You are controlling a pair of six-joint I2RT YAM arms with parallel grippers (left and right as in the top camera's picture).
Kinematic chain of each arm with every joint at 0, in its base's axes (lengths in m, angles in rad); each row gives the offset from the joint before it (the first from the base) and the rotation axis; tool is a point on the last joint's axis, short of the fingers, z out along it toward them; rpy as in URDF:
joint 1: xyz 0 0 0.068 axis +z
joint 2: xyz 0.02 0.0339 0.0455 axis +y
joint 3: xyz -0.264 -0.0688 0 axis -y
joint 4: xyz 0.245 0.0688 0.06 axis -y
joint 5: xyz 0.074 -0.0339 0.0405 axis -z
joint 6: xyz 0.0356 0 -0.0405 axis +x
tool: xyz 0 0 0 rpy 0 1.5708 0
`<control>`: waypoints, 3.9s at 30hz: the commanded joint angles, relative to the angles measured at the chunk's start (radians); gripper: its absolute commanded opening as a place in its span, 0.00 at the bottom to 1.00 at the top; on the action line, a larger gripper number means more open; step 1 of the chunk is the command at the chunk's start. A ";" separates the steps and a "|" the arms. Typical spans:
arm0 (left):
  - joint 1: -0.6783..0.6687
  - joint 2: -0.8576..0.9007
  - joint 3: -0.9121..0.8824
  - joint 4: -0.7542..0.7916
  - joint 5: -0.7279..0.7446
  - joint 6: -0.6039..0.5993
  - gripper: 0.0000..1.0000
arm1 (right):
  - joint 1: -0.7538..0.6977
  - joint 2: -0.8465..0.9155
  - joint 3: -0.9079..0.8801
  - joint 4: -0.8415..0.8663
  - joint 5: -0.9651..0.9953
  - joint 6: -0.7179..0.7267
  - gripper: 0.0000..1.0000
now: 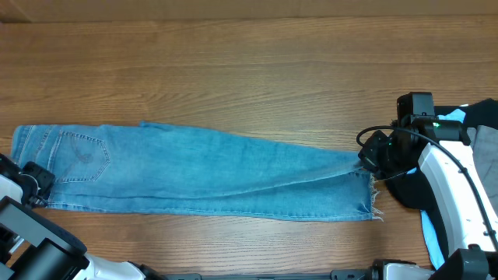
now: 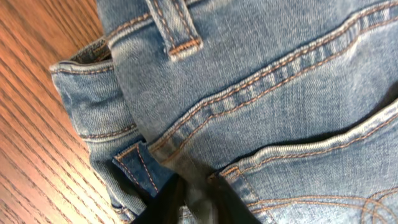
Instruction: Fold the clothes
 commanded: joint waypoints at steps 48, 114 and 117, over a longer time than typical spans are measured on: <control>-0.036 -0.318 0.174 -0.152 0.272 -0.012 0.04 | -0.003 -0.013 0.335 -0.032 0.190 0.007 0.04; -0.334 -0.374 0.621 -0.636 0.428 0.093 0.59 | 0.020 0.617 0.428 0.467 -0.041 -0.270 0.14; -0.334 -0.394 0.621 -0.685 0.428 0.093 0.59 | 0.027 0.693 0.428 0.531 -0.041 -0.248 0.11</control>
